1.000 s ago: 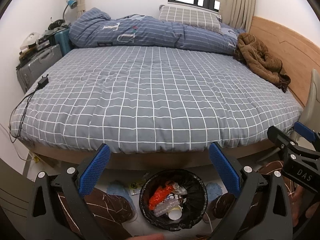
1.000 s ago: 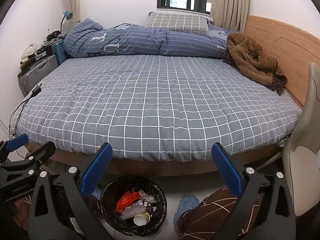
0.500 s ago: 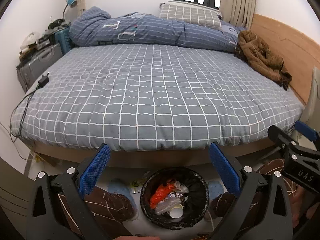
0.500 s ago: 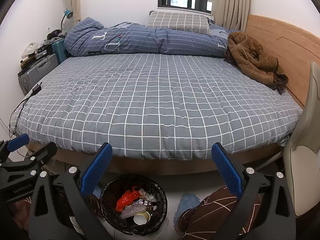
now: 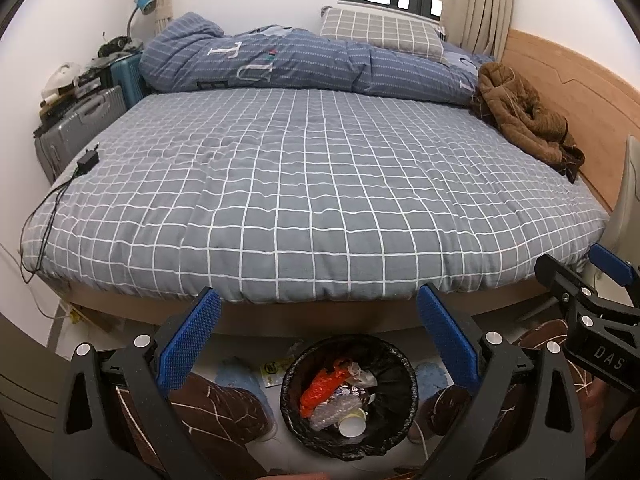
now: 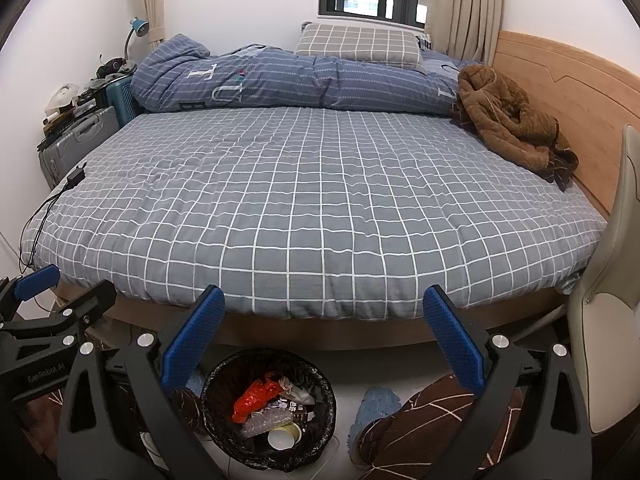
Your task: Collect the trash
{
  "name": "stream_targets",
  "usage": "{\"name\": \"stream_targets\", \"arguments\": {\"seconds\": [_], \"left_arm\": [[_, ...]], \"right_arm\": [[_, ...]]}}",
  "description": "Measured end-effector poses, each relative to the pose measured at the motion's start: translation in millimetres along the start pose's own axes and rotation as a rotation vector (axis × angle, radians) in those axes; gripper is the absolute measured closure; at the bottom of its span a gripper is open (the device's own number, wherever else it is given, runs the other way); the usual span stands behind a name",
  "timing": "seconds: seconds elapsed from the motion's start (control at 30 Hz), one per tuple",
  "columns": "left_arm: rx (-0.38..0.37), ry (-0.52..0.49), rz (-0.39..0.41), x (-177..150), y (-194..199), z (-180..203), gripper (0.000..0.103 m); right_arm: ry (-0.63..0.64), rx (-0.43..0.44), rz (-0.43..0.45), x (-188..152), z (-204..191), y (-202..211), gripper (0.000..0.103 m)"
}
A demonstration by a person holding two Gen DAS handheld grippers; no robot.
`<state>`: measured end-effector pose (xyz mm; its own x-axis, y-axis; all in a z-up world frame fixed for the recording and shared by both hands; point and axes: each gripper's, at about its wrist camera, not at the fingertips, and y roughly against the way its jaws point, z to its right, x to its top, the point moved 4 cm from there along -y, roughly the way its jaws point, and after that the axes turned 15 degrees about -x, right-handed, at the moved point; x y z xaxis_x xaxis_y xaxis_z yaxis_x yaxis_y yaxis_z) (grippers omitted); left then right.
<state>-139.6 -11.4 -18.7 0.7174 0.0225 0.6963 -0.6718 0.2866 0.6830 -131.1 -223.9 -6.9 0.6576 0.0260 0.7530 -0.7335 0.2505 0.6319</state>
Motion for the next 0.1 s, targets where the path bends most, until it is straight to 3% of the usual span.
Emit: {"name": "stream_targets", "arguments": {"seconds": [0.1], "left_arm": [[0.003,0.0,0.0,-0.1,-0.1,-0.4,0.007]], "right_arm": [[0.0,0.001,0.0,-0.1,-0.1,0.2,0.008]]}}
